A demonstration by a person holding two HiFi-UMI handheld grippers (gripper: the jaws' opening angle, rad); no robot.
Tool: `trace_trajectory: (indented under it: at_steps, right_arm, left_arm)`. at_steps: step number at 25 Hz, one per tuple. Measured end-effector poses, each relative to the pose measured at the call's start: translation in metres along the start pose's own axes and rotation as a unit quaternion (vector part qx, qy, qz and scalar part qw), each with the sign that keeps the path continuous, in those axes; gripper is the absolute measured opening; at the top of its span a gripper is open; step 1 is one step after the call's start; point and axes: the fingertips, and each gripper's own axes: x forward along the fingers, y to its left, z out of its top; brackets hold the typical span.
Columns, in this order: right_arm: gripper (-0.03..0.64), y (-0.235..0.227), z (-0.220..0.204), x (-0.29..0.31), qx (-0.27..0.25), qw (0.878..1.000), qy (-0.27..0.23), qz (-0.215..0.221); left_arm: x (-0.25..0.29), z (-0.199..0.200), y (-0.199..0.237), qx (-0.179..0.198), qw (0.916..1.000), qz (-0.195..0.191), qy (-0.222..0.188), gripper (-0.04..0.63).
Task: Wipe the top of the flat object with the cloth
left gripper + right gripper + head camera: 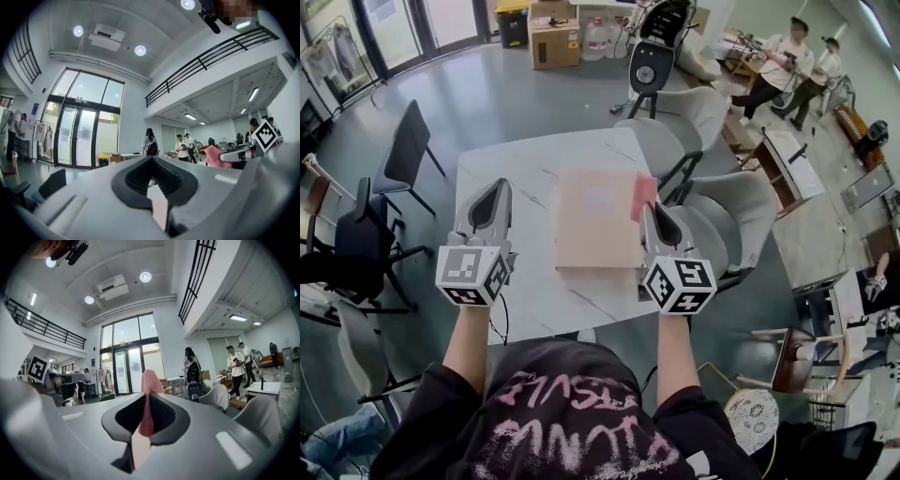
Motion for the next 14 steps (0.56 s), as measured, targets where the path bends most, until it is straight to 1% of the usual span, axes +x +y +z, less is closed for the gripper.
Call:
trace_trajectory:
  at_steps: [14]
  right_arm:
    - [0.044, 0.0010, -0.0008, 0.0014, -0.002, 1.000, 0.003, 0.007]
  left_arm:
    - [-0.0019, 0.0017, -0.0012, 0.003, 1.0000, 0.001, -0.003, 0.002]
